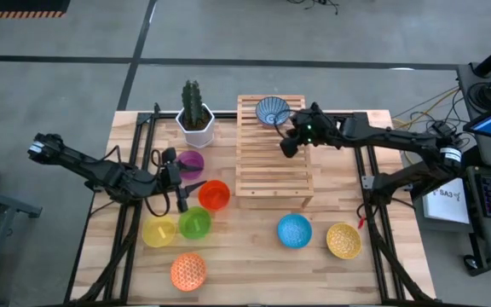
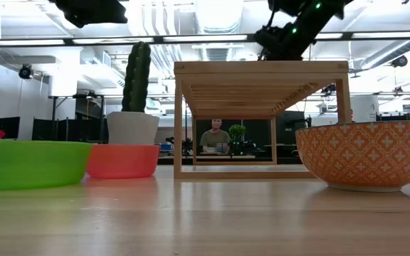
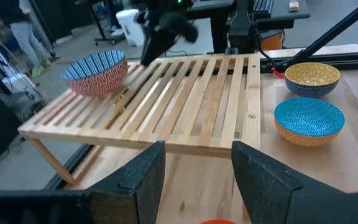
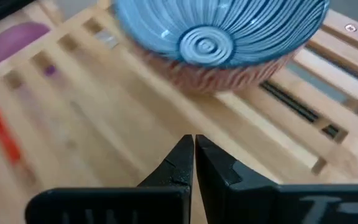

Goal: Place and stack bowls onto a shelf
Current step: Put the orange bowl on the shelf

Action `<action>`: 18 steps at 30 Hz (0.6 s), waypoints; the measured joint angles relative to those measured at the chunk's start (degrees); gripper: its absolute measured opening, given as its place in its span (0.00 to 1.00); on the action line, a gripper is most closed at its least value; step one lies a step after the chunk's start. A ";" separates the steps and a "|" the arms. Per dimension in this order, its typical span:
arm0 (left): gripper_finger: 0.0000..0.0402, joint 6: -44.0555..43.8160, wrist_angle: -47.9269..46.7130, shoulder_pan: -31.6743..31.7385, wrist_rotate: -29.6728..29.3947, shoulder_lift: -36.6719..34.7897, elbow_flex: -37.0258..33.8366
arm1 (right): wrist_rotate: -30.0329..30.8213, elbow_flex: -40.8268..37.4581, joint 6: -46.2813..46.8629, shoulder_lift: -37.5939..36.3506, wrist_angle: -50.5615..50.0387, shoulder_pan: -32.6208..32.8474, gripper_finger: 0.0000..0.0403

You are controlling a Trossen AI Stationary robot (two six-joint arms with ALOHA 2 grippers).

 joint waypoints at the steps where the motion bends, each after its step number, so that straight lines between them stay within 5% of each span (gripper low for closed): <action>1: 0.42 -0.80 -0.36 0.00 0.01 0.21 0.00 | 0.52 -0.14 0.02 -0.50 -0.44 1.09 0.02; 9: 0.42 -12.34 -6.11 0.00 0.63 3.74 0.00 | 6.28 -4.45 0.45 -4.36 2.17 12.99 0.02; 18: 0.42 -19.19 -8.51 0.02 12.64 11.08 0.00 | 6.15 -12.23 -8.15 -6.64 15.72 24.72 0.02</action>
